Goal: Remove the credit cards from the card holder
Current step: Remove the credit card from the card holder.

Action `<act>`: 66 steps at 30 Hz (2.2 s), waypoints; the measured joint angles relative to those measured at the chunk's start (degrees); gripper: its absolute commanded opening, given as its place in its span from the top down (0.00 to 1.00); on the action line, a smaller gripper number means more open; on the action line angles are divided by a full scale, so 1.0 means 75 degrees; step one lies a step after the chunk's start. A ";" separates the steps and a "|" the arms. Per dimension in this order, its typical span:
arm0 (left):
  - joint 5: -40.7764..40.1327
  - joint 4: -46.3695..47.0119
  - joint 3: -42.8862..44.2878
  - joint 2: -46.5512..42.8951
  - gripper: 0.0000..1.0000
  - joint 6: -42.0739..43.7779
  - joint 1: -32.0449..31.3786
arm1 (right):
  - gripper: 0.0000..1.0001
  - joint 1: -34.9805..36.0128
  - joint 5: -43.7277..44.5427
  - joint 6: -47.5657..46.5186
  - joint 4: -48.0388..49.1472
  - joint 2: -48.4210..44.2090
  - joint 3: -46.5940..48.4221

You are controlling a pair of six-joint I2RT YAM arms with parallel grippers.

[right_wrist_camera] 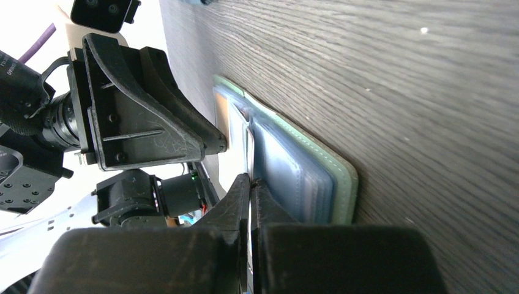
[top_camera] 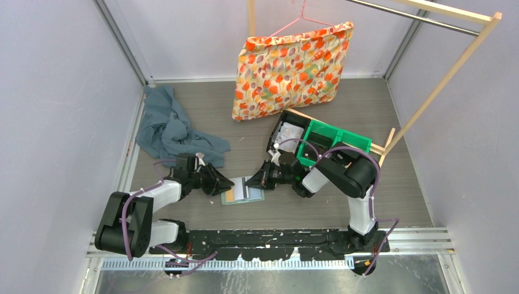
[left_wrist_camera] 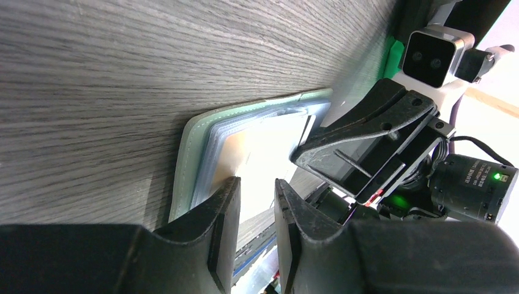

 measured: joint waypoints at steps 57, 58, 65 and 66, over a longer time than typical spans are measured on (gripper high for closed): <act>0.0490 -0.0927 0.0026 -0.0790 0.55 0.0414 -0.0038 | 0.99 -0.0650 -0.1384 0.1448 0.3926 0.1527 -0.0699; 0.0498 -0.0924 0.0026 -0.0778 0.56 0.0414 -0.0038 | 0.99 -0.0650 -0.1384 0.1448 0.3926 0.1527 -0.0699; 0.0507 -0.0930 0.0006 -0.0734 0.58 0.0408 -0.0038 | 0.99 -0.0685 -0.1381 0.1314 0.3791 0.1472 -0.0720; 0.0504 -0.0933 0.0006 -0.0734 0.58 0.0408 -0.0038 | 0.99 -0.0694 -0.1384 0.1221 0.3649 0.1393 -0.0743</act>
